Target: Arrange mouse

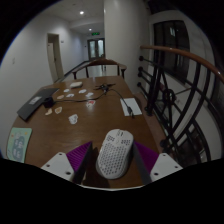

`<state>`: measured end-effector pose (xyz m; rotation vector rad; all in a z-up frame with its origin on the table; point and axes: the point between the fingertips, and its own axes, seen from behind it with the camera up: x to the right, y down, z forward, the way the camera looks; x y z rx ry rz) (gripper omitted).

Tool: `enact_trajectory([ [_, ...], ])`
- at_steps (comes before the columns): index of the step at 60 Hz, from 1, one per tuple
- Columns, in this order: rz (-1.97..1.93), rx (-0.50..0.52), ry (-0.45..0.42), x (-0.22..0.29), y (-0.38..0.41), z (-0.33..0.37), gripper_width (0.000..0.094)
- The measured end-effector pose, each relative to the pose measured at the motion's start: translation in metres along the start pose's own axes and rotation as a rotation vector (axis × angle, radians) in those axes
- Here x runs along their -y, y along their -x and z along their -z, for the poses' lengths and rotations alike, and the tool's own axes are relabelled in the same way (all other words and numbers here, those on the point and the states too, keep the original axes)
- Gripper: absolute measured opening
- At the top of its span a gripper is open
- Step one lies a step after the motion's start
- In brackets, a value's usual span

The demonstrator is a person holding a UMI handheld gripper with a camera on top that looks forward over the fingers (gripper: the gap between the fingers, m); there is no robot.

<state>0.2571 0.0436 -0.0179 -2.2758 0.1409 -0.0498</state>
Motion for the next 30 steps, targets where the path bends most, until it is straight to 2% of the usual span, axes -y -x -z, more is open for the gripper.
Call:
enact_trajectory([
  [1, 0.008, -0.014, 0.002, 0.001, -0.002, -0.003, 0.0791],
  [5, -0.016, -0.03, -0.019, 0.006, -0.003, -0.01, 0.0518],
  [12, -0.06, -0.026, -0.016, 0.007, -0.003, -0.01, 0.0395],
  [16, -0.104, -0.048, -0.022, 0.008, -0.009, -0.001, 0.0356],
  [22, -0.071, -0.104, -0.161, 0.052, -0.002, 0.044, 0.0346],
  [30, -0.025, 0.018, -0.334, 0.125, 0.116, 0.131, 0.0343],
])
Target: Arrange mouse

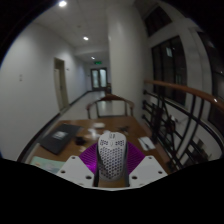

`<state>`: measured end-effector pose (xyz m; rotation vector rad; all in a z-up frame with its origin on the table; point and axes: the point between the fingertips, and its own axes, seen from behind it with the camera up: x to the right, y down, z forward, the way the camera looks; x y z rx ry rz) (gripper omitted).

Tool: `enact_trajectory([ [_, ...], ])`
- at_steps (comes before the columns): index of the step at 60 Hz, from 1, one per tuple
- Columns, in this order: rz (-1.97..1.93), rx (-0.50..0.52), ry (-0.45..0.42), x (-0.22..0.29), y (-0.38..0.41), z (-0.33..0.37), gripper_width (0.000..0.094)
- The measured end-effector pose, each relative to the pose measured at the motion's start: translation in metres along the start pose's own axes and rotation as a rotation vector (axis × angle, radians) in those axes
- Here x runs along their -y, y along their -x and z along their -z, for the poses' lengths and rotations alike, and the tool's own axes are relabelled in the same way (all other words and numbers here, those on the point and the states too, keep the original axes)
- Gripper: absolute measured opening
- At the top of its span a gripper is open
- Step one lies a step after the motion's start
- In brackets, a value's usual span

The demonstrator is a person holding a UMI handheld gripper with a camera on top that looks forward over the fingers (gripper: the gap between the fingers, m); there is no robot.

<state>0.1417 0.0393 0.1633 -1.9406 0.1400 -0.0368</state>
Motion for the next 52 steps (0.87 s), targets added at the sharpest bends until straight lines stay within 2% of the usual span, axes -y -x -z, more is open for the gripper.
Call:
enact_trajectory([
  [6, 0.003, 0.118, -0.019, 0.011, 0.113, 0.027, 0.0343],
  [12, -0.007, 0.222, 0.093, -0.041, 0.212, 0.023, 0.034],
  [14, 0.004, 0.229, 0.138, -0.077, 0.232, 0.024, 0.0342],
  [17, 0.046, 0.222, 0.202, -0.104, 0.254, 0.007, 0.0341],
  [25, 0.132, 0.186, 0.305, -0.173, 0.28, -0.003, 0.0346],
  [31, 0.151, 0.181, 0.387, -0.205, 0.283, -0.004, 0.0452],
  [37, 0.205, 0.219, 0.388, -0.204, 0.286, -0.002, 0.057],
  [43, 0.216, 0.312, 0.367, -0.194, 0.285, 0.016, 0.0877],
  [45, 0.218, 0.337, 0.346, -0.186, 0.283, 0.029, 0.0833],
  [52, 0.209, 0.413, 0.31, -0.173, 0.257, 0.07, 0.0846],
])
